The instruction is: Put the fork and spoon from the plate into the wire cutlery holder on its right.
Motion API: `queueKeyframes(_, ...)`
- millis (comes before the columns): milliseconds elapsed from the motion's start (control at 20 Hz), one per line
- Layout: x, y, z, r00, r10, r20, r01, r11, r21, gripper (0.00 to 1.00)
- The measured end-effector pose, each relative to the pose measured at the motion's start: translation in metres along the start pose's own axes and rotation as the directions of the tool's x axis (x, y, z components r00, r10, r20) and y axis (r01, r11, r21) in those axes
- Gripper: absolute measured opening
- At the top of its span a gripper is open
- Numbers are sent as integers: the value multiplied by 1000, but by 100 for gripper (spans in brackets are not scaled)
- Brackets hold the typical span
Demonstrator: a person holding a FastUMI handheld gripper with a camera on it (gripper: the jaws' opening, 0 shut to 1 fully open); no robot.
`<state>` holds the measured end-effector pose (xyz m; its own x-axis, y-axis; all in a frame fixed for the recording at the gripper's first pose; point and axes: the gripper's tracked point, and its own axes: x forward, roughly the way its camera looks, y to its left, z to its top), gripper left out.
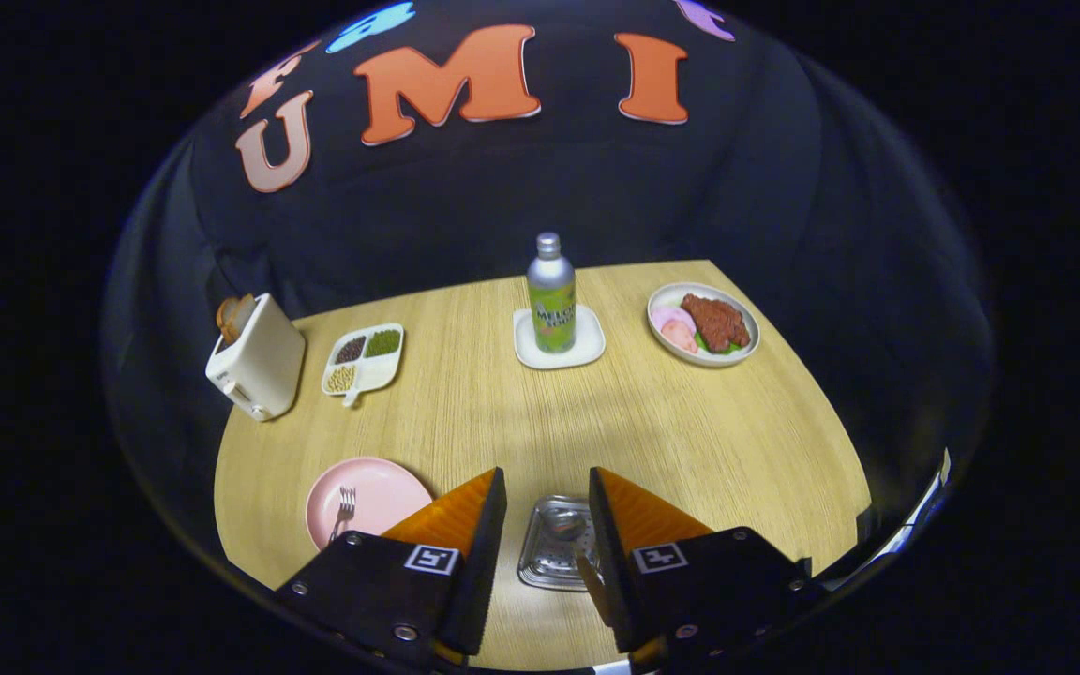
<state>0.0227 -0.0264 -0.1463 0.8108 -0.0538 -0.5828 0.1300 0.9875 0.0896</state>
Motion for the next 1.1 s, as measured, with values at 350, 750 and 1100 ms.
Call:
queueKeyframes(350,-22,41,43,943,-5,332,21,999,-44,82)
queueKeyframes(750,-21,137,22,905,104,412,-49,989,-143,90)
queueKeyframes(1100,-6,182,-5,916,102,388,-65,992,-108,90)
